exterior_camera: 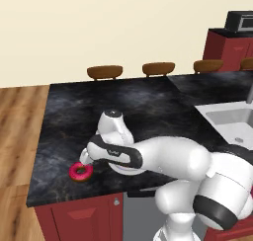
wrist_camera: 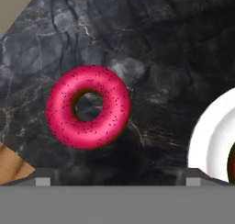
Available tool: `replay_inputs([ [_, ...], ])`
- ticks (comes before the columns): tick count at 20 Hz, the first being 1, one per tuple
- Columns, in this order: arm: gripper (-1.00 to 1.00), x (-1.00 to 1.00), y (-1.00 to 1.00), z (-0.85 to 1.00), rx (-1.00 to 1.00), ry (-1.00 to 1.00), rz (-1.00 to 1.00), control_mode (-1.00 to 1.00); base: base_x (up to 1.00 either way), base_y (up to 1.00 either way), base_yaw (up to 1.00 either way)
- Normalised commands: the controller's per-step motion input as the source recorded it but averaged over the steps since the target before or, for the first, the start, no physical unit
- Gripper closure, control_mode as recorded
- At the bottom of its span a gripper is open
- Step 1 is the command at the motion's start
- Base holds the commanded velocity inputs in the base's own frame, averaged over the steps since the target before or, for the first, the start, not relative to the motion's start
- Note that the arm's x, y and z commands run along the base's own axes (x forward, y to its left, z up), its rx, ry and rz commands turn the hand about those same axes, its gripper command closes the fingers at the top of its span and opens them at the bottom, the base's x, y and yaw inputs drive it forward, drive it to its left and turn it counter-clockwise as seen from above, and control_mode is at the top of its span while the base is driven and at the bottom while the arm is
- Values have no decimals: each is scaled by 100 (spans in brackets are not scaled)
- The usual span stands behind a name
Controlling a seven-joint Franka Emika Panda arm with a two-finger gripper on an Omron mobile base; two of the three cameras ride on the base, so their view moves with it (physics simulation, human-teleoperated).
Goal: Place the pastries on the plates.
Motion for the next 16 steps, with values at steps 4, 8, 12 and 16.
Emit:
replay_inputs([
  [4,-100,30,71,0,-7,0,-2,-100,0,0,0],
  [8,-100,45,41,0,-12,1,-1,-100,0,0,0],
  [12,-100,20,-14,-26,-6,2,0,-100,0,0,0],
  [16,-100,2,-3,-31,-7,2,0,-100,0,0,0],
])
